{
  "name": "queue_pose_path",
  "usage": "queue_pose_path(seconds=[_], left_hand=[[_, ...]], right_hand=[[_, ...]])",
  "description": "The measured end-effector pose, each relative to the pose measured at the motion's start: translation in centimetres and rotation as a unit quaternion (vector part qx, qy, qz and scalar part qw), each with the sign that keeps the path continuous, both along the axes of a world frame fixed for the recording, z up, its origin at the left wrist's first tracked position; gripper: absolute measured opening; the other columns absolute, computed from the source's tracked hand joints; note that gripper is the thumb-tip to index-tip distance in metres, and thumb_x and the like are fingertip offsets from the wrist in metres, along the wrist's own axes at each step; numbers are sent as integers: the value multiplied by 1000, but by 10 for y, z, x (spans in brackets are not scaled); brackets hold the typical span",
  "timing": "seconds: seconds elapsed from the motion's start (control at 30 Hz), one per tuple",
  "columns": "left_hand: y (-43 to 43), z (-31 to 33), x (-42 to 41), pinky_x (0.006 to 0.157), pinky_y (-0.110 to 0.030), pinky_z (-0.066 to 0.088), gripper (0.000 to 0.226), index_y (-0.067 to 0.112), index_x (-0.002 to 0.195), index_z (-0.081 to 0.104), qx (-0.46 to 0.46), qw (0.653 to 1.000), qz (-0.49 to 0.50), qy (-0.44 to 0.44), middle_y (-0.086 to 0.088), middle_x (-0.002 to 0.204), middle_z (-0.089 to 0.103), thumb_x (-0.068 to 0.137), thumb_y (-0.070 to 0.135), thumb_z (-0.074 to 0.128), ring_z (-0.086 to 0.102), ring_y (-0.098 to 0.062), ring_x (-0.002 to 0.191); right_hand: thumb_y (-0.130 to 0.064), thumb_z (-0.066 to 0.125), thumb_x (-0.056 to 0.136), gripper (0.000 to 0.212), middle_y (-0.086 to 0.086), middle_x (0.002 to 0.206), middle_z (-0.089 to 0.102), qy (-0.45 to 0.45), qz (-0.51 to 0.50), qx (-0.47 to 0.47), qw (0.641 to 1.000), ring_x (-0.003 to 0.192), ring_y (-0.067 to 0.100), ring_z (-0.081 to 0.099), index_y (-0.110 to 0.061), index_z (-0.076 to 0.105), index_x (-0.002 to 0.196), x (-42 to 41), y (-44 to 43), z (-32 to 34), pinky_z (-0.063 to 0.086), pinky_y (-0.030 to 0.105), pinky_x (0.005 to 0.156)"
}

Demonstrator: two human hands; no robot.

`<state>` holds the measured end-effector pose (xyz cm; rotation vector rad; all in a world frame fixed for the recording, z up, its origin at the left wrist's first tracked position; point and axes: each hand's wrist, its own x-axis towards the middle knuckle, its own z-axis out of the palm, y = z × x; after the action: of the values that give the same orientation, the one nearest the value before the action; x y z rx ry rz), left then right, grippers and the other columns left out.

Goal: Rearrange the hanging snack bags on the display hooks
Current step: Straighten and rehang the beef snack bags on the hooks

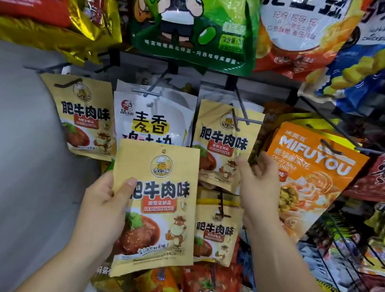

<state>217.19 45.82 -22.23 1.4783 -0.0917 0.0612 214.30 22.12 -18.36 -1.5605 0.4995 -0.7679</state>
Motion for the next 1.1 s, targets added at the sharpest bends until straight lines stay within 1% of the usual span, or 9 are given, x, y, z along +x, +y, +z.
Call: queue_pose_path(seconds=[0.13, 0.27, 0.37, 0.47, 0.6, 0.77, 0.87, 0.97, 1.1], left_hand=[[7, 2, 2, 66, -30, 59, 20, 21, 111, 72, -3, 999, 32, 9, 3, 99, 82, 107, 15, 53, 79, -18, 88], [12, 4, -1, 58, -24, 60, 20, 20, 110, 71, -28, 998, 55, 26, -1, 96, 82, 108, 14, 53, 79, -18, 82], [14, 6, -4, 55, -29, 61, 18, 18, 110, 71, -52, 996, 64, 43, -2, 94, 82, 107, 15, 53, 80, -21, 80], [16, 8, -6, 56, -31, 62, 17, 15, 110, 70, -68, 994, 69, 50, -5, 94, 82, 107, 15, 53, 80, -24, 80], [22, 9, -7, 55, -30, 62, 17, 16, 110, 70, -68, 994, 68, 52, -4, 94, 82, 107, 15, 53, 80, -23, 80], [34, 7, -9, 68, -39, 61, 17, 23, 108, 71, -44, 996, 67, 48, -3, 96, 82, 108, 19, 54, 80, -24, 84], [41, 7, -10, 69, -41, 62, 17, 22, 107, 70, -45, 996, 63, 47, -3, 95, 82, 108, 18, 54, 80, -25, 83], [47, 7, -13, 75, -47, 63, 18, 21, 108, 71, -42, 996, 57, 47, -4, 95, 82, 108, 18, 53, 80, -26, 83], [54, 4, -14, 76, -47, 62, 17, 19, 109, 70, -36, 997, 48, 48, -3, 96, 82, 108, 17, 53, 80, -25, 84]], right_hand=[[-30, 66, 101, 71, -14, 142, 50, -6, 11, 0, 1000, 128, 6, 51, -15, 30, 160, 28, -22, 10, 46, 31, 108], [-30, 66, 101, 49, -2, 111, 72, -2, -16, 6, 1000, 90, 5, 68, -14, 51, 145, 48, -29, 12, 55, 24, 71], [-30, 67, 100, 14, 6, 92, 77, 12, -16, -13, 1000, 89, 31, 74, -18, 73, 103, 55, -28, 9, 62, 56, 80], [-40, 66, 95, 18, 4, 89, 78, 27, -3, -40, 999, 92, 37, 73, -26, 74, 87, 61, -30, 0, 59, 66, 77], [-28, 58, 105, 16, 2, 93, 74, 25, -17, -112, 993, 87, 22, 69, -25, 68, 93, 46, -19, 6, 60, 53, 80], [-26, 53, 108, 13, -14, 91, 67, 11, -20, -184, 983, 86, 4, 64, -23, 64, 101, 4, -9, 9, 48, 27, 65], [-27, 53, 107, 17, -8, 90, 69, 22, -18, -208, 978, 84, 9, 64, -18, 64, 98, -19, -1, 11, 44, 27, 63], [-31, 53, 107, 20, 4, 93, 73, 39, -19, -204, 978, 86, 26, 68, -18, 67, 101, -36, 6, 15, 55, 39, 73], [-32, 53, 107, 19, -2, 93, 76, 50, -32, -188, 980, 84, 23, 71, -30, 67, 94, -62, 16, 26, 55, 40, 72]])
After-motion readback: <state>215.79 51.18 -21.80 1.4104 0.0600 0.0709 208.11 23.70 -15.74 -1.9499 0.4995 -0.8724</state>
